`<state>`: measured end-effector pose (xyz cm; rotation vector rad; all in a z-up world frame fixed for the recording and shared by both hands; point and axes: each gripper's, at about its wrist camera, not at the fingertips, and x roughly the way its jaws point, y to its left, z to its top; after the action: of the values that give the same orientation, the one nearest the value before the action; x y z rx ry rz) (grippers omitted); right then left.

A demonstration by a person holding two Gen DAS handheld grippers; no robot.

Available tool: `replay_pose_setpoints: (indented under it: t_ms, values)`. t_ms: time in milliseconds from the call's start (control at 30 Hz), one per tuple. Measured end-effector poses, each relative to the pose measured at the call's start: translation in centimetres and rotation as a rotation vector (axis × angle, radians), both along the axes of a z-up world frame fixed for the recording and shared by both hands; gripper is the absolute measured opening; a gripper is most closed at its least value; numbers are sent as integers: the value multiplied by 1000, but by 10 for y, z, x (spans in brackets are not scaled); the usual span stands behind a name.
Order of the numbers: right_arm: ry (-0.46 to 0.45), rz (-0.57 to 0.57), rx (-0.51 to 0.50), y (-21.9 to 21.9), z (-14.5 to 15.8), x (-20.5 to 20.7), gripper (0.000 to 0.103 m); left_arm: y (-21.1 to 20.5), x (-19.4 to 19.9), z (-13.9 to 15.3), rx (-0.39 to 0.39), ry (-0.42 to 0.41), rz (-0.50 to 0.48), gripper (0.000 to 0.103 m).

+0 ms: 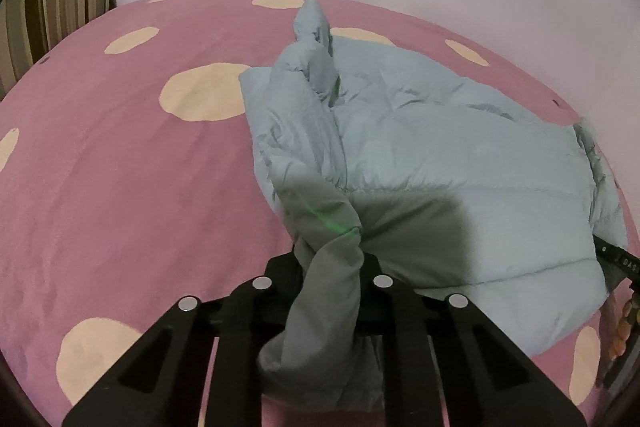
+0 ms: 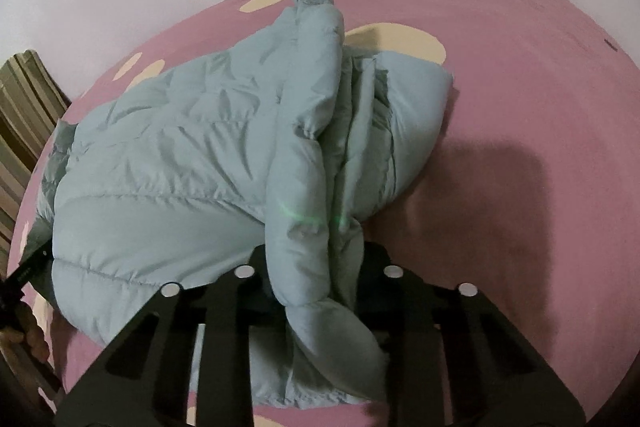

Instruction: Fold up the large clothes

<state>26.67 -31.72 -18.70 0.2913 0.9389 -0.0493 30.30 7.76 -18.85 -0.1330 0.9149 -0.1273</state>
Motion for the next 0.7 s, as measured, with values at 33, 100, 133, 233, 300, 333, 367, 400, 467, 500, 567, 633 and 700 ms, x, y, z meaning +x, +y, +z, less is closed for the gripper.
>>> replay_pose_setpoints:
  t_ms: [33, 100, 133, 233, 300, 333, 367, 400, 467, 500, 567, 633, 700]
  values:
    - [-1, 3, 0, 1, 1, -2, 22, 3, -2, 1, -9, 3, 5, 15]
    - [-7, 10, 4, 4, 5, -10, 22, 8, -8, 3, -20, 8, 11, 15]
    - [-9, 15, 9, 6, 6, -15, 21, 11, -13, 4, -19, 6, 13, 15]
    - [-9, 27, 22, 10, 7, -27, 21, 19, -28, 7, -8, 7, 19, 15]
    - [-9, 35, 32, 9, 8, -38, 21, 26, -39, 10, -5, 7, 29, 15]
    - [-10, 39, 34, 14, 7, -38, 21, 28, -43, 11, -4, 8, 33, 15]
    - [-12, 46, 37, 16, 7, -42, 21, 32, -49, 11, -2, 9, 39, 15]
    - [-13, 51, 37, 18, 7, -44, 21, 35, -53, 11, -2, 10, 43, 15]
    - [-15, 60, 36, 24, 7, -50, 21, 42, -63, 13, 0, 11, 53, 15]
    - [-16, 62, 38, 25, 7, -52, 21, 43, -66, 13, 0, 11, 57, 15]
    - [-16, 68, 36, 29, 7, -55, 21, 48, -75, 13, 2, 12, 63, 15]
    - [-17, 72, 36, 31, 8, -58, 21, 50, -81, 13, 5, 13, 68, 15]
    - [-16, 73, 43, 33, 8, -62, 21, 52, -85, 13, 4, 15, 70, 15]
